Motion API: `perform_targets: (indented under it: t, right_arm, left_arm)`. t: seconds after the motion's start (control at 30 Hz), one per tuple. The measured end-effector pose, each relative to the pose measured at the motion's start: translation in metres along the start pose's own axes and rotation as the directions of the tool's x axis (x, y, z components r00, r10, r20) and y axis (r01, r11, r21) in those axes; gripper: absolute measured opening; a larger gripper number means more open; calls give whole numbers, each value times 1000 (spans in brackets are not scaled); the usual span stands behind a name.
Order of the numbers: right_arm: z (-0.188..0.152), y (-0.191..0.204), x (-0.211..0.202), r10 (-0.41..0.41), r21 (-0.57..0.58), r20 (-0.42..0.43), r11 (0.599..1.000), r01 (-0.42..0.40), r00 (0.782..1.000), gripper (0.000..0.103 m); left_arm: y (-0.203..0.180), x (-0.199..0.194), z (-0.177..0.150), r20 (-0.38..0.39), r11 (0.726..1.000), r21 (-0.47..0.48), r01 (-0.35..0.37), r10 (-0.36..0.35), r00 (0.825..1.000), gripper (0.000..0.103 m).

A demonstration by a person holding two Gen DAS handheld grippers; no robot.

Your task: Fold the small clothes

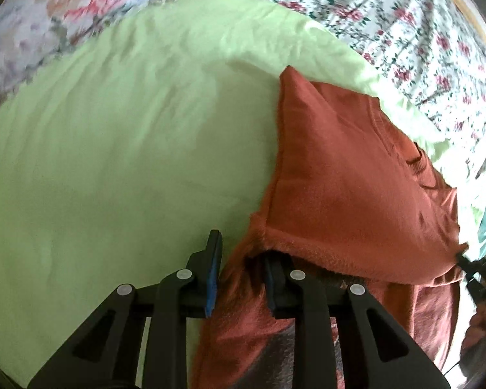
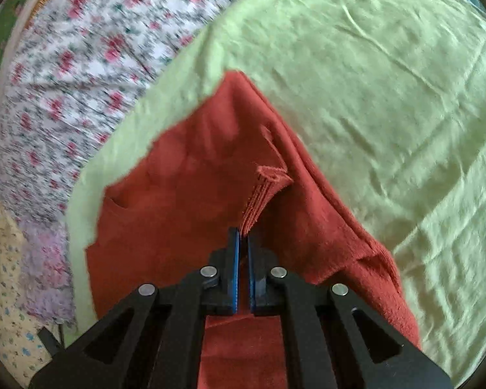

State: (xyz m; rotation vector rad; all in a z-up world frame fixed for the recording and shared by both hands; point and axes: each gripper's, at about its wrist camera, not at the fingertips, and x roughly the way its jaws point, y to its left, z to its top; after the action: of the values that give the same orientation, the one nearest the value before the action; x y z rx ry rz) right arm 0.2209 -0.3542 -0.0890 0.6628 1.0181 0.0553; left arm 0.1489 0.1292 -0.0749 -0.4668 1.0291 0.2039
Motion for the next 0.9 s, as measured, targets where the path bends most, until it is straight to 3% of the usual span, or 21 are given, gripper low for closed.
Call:
perform_targets:
  t: [0.23, 0.33, 0.43, 0.5, 0.57, 0.73, 0.83, 0.9]
  right_arm:
    - [-7, -18, 14, 5, 38, -64, 999, -3, 998, 6]
    - [-6, -16, 9, -13, 21, -79, 1000, 14, 997, 8]
    - [-7, -15, -3, -10, 13, -90, 1000, 11, 996, 16]
    - [-11, -15, -13, -6, -4, -83, 1000, 6, 996, 29]
    - [-15, -14, -22, 2, -22, -80, 1000, -3, 997, 33]
    - [-31, -11, -40, -9, -92, -94, 996, 0, 995, 35]
    - [-36, -8, -48, -6, -117, -93, 993, -5, 996, 37]
    - [-38, -6, -52, -5, -126, -80, 992, -5, 997, 43]
  left_arm:
    - [24, 3, -4, -21, 993, -92, 80, -82, 996, 28]
    - [24, 1, -3, -40, 994, -77, 82, -85, 996, 29]
    - [20, -6, -5, -57, 998, -31, 57, -59, 997, 30]
    - [21, -13, -9, -68, 998, -15, 65, -65, 996, 30]
    - [21, -21, -16, -78, 997, 6, 71, -70, 995, 31]
    - [12, -36, -28, -79, 992, 118, 47, -38, 996, 40]
    - [-3, -40, -10, -62, 984, 164, 63, -53, 997, 46]
    - [-11, -40, 12, -42, 985, 147, 91, -86, 995, 61]
